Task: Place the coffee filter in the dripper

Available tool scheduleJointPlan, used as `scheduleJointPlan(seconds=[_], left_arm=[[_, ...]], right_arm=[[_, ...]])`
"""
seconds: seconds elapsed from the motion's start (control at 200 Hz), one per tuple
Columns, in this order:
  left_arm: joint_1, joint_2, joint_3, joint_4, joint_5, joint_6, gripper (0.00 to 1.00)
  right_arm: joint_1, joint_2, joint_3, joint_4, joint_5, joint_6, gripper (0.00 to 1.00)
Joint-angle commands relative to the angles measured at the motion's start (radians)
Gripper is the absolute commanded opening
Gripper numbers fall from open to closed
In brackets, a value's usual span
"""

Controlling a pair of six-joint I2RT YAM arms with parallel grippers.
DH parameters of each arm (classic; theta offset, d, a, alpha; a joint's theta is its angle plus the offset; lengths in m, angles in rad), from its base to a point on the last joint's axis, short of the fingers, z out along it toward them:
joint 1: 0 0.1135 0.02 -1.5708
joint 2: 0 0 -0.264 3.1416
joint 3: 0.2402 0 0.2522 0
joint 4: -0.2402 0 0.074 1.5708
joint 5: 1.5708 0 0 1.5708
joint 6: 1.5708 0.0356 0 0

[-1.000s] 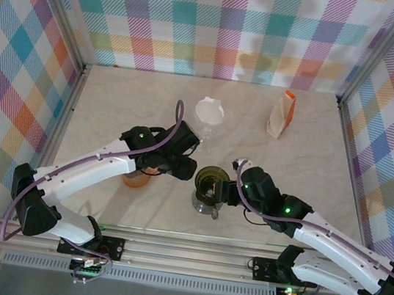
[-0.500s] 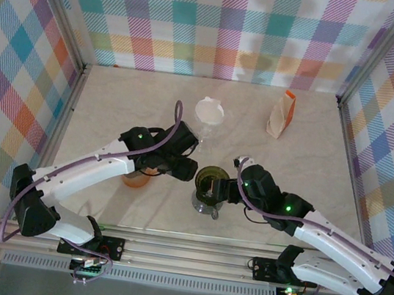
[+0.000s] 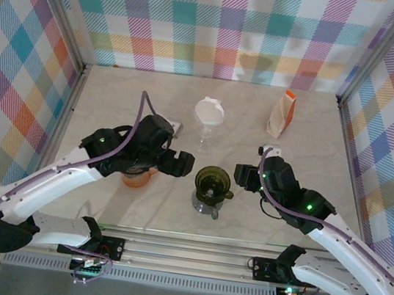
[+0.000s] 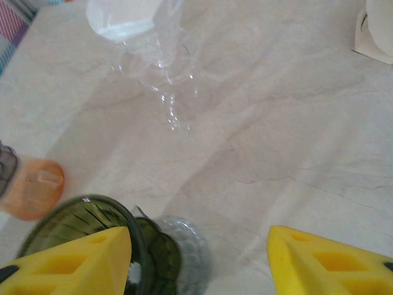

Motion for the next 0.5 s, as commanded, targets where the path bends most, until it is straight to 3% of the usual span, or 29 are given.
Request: scheduleJointPlan(seconds=[0.0,0.1,0.235,0.345,0.495], left_arm=[[0.01,-0.045,0.004,0.004,-0.008,-0.015,0.94],[0.009,-0.087,-0.029,0.013,0.016,-0.032,0.94],[0.009,-0.135,-0.073,0.03,0.019,-0.056,0.95],[0.009,-0.143,-0.084,0.027,0.017,-0.063,0.96],[0.01,-0.141,-0.089,0.019,0.01,-0.065,0.96]], right_arm=[[0.001,-0.052,-0.03,-0.067,-0.064,-0.065,0.62],[0.002,-0.128,-0.076,-0.031,-0.242,-0.151,0.6],[0.002,-0.113,-0.074,-0.066,-0.409,-0.237,0.62],[0.002,-0.082,-0.08,-0.064,-0.445,-0.254,0.64],[0.003,-0.038,-0.084,-0.056,-0.435,-0.267,0.51]])
